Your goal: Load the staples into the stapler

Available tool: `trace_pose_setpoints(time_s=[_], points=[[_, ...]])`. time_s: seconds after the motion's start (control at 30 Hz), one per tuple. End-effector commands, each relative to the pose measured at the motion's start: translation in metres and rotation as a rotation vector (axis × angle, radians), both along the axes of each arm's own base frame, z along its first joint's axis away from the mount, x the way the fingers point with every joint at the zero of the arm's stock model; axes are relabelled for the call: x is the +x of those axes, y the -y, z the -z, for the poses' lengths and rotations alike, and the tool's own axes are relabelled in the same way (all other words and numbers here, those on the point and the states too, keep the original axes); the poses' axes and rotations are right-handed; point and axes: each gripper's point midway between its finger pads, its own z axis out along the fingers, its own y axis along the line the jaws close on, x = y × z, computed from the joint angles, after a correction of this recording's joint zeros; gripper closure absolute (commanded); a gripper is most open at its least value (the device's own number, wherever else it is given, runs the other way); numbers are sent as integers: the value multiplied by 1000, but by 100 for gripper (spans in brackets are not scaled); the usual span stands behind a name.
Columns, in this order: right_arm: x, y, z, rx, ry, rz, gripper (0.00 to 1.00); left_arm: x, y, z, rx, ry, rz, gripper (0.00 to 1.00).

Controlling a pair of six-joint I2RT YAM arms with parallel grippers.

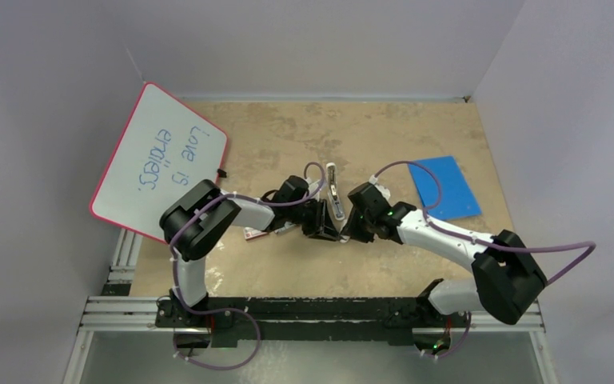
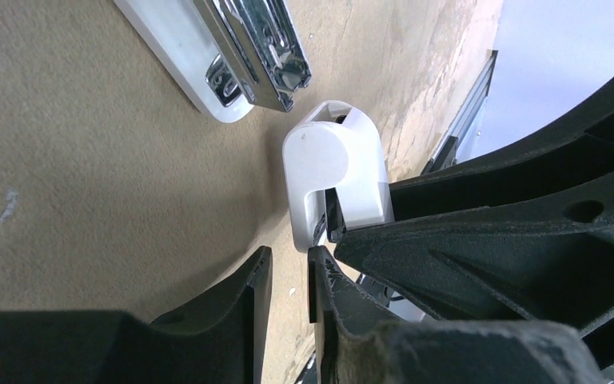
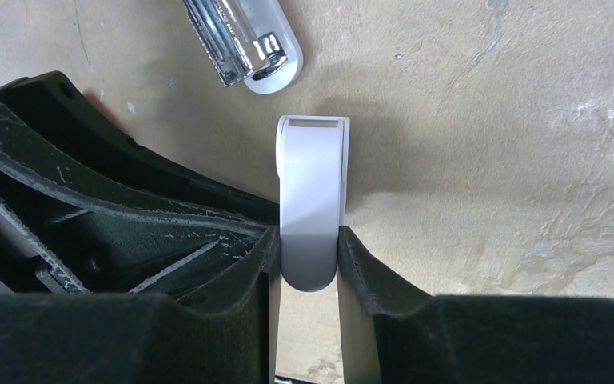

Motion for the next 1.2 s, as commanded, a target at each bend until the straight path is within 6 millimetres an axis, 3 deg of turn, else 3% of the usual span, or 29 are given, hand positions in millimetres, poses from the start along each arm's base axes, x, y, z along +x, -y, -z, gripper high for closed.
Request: trace_pose_setpoints(time_s=[0.0,0.3,0.57,0.93,1.17], points=[[7,-21,-30,124,51,-16,84,18,8,8,53,52,-44,79],[11,-21,-46,147,60,-12,84,19,-1,37,176,67,-50,82],[15,-19,-57,150,69,-18,84,19,-4,47,214,70,-52,83],[13,-16,-64,208,27,-74,84,18,-3,44,184,107,-32,72],[7,-23,-70,276,-6,-141,84,11,11,19,43,159,38,71]])
